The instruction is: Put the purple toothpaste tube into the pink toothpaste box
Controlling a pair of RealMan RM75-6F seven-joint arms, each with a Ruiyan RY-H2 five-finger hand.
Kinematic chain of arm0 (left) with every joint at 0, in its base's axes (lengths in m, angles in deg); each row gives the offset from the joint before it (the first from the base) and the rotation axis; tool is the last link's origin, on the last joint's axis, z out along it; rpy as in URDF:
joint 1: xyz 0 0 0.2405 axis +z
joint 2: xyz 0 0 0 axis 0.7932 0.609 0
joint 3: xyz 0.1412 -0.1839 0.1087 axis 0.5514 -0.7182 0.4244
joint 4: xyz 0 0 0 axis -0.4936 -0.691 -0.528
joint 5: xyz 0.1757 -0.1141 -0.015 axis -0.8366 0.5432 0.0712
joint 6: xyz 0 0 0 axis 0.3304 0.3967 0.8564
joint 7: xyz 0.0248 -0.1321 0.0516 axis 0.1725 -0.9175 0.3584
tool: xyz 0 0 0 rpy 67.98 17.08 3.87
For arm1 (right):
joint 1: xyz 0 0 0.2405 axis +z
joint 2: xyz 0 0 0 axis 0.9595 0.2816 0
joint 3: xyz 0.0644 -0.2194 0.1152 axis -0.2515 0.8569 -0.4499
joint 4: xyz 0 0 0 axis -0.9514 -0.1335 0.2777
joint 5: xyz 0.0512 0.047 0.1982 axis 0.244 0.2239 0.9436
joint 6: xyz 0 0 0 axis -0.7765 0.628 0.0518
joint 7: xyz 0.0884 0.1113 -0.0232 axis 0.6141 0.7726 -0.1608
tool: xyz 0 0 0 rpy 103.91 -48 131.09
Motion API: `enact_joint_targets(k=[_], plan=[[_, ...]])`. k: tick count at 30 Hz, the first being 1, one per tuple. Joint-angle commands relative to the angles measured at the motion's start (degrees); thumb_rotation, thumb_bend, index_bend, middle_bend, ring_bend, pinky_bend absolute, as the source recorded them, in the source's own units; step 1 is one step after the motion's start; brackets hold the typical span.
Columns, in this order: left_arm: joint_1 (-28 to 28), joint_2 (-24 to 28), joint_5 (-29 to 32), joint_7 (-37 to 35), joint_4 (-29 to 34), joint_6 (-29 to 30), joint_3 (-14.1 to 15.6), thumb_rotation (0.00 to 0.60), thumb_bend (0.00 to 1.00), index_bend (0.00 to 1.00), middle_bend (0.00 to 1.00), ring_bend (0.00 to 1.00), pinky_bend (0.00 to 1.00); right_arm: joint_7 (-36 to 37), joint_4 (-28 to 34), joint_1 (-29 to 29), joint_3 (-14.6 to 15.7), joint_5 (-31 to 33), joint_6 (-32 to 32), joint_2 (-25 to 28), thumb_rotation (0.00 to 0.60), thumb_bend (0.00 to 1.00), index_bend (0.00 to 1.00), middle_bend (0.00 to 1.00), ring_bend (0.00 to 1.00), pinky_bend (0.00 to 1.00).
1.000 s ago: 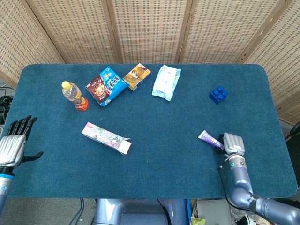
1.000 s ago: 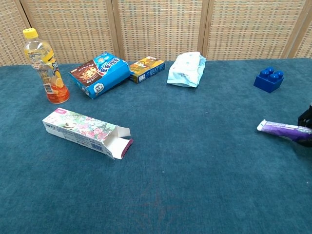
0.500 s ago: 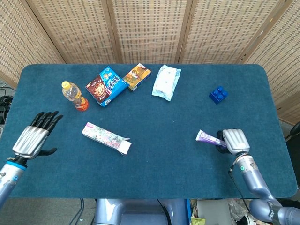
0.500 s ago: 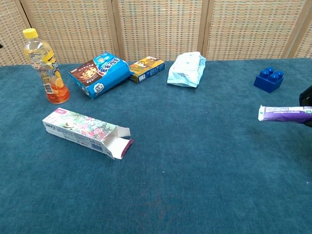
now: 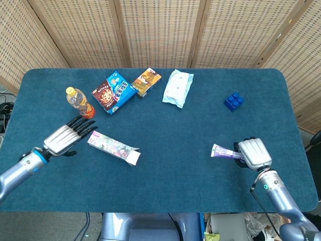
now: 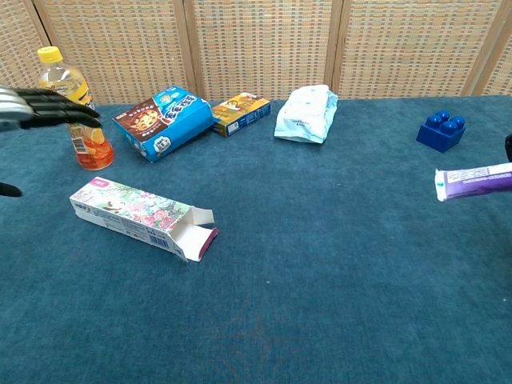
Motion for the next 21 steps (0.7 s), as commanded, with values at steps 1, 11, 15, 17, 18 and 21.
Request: enact_joint_targets(k=[1, 11, 15, 17, 18, 21], plan=[[-4.2, -5.5, -2.6, -3.9, -5.4, -1.0, 1.9, 0.600, 0.20, 0.00, 0.00, 0.00, 0.00, -0.6, 0.5, -0.1, -0.1, 0.2, -0.3, 0.4, 0.600, 0.59, 0.64, 0.64, 0.49, 0.39], [-8.4, -13.5, -3.7, -7.6, -12.9, -2.1, 5.2, 0.600, 0.20, 0.00, 0.00, 0.00, 0.00, -0.9, 0.7, -0.1, -0.6, 2.5, 0.2, 1.8, 0.600, 0.60, 0.64, 0.64, 0.49, 0.39], [-9.5, -15.7, -2.3, -8.4, -15.2, -3.7, 5.7, 0.600, 0.20, 0.00, 0.00, 0.00, 0.01, -0.8, 1.2, -0.4, -0.6, 2.5, 0.0, 3.0, 0.600, 0.60, 0.64, 0.64, 0.49, 0.39], [-10.0, -16.5, -2.1, -8.9, -16.1, -4.1, 6.2, 0.600, 0.20, 0.01, 0.00, 0.00, 0.05, -0.9, 1.4, -0.4, -0.5, 2.5, 0.1, 3.5, 0.600, 0.60, 0.64, 0.64, 0.49, 0.39], [-10.3, -17.1, -1.9, -9.4, -16.7, -4.3, 6.4, 0.600, 0.20, 0.02, 0.00, 0.00, 0.09, -0.9, 1.6, -0.5, -0.5, 2.5, 0.1, 3.9, 0.600, 0.60, 0.64, 0.64, 0.49, 0.39], [-10.9, -18.7, -1.1, -10.7, -18.2, -4.7, 6.7, 0.600, 0.20, 0.10, 0.09, 0.11, 0.20, -1.0, 2.1, -0.5, -0.5, 2.3, 0.0, 4.6, 0.600, 0.60, 0.64, 0.64, 0.49, 0.39]])
